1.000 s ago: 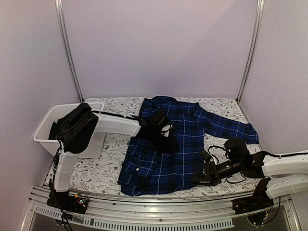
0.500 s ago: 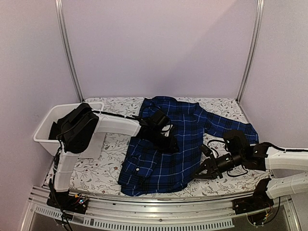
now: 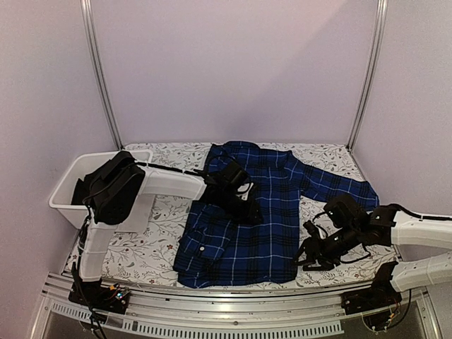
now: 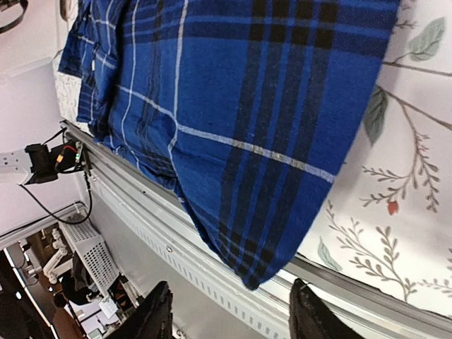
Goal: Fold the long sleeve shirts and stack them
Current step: Adjust the corner of the shirt at the corner of the board.
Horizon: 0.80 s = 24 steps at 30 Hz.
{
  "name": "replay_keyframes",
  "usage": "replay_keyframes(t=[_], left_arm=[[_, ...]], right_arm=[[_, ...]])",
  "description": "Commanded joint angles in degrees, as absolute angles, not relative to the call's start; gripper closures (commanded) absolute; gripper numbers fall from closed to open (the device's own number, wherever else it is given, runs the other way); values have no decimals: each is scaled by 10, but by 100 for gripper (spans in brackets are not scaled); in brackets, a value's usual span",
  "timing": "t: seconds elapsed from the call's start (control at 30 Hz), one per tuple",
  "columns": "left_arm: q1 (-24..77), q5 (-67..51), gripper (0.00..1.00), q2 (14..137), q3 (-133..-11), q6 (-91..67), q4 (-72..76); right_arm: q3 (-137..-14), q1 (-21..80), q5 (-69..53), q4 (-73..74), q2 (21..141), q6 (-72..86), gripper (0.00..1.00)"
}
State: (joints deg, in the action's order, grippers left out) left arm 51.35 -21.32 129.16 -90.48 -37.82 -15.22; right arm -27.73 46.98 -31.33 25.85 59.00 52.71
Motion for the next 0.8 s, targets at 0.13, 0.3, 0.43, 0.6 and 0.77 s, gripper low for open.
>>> replay_keyframes(t=[0.13, 0.3, 0.43, 0.6, 0.77], left_arm=[[512, -220, 55, 1318, -900, -372, -156], [512, -222, 55, 1320, -900, -372, -159], [512, -228, 55, 1321, -899, -374, -157], [512, -229, 55, 1323, -903, -369, -163], [512, -226, 55, 1319, -904, -368, -167]], right_arm=[[-387, 498, -190, 363, 617, 466, 41], [-386, 531, -169, 340, 676, 467, 43], [-315, 531, -171, 298, 610, 483, 29], [-195, 563, -198, 172, 523, 498, 25], [-165, 621, -124, 171, 503, 490, 31]])
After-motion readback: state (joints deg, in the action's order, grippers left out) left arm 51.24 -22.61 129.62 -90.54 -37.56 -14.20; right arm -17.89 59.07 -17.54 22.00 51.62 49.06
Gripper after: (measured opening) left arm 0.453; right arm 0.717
